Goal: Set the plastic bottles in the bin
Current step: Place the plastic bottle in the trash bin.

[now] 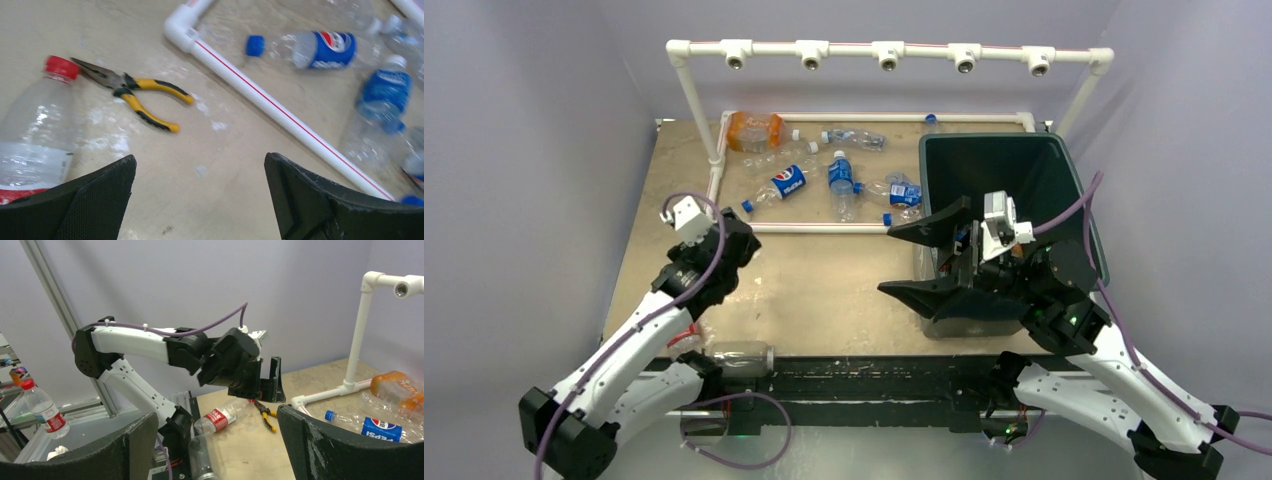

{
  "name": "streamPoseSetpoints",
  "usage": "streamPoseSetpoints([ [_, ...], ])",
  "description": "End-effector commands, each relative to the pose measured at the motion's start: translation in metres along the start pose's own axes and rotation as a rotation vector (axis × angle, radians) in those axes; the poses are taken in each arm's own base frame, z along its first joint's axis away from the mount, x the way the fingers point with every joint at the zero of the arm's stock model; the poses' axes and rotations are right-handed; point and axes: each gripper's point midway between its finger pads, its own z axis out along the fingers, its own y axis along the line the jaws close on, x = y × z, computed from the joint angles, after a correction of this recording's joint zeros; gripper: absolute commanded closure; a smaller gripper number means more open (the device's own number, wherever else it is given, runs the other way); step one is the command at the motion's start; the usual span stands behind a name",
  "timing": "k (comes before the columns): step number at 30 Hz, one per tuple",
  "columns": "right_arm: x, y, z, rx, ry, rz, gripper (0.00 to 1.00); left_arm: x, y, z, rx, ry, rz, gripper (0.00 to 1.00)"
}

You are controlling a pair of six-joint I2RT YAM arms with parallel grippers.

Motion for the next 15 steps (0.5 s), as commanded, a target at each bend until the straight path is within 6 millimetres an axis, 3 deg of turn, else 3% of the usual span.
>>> streamPoseSetpoints([
  [1, -0.011, 0.007, -0.002, -0.028, -0.044, -0.005, 0.07, -0.017, 0.027, 0.032, -0.147, 0.057, -0.013, 0.02],
  [3, -0.012, 0.007, -0.002, -0.024, -0.048, -0.006, 0.07, -0.022, 0.059, 0.048, -0.266, 0.134, 0.008, 0.02],
  [6, -0.015, 0.010, -0.002, -0.040, -0.072, -0.001, 0.07, -0.020, 0.103, 0.056, -0.386, 0.228, -0.043, 0.02],
  [10, -0.012, 0.012, 0.000, -0.064, -0.084, 0.011, 0.07, -0.022, 0.130, 0.049, -0.471, 0.188, -0.058, 0.02],
  [15, -0.017, 0.016, -0.005, -0.066, -0.089, 0.010, 0.07, -0.005, 0.149, 0.056, -0.527, 0.238, 0.025, 0.01],
])
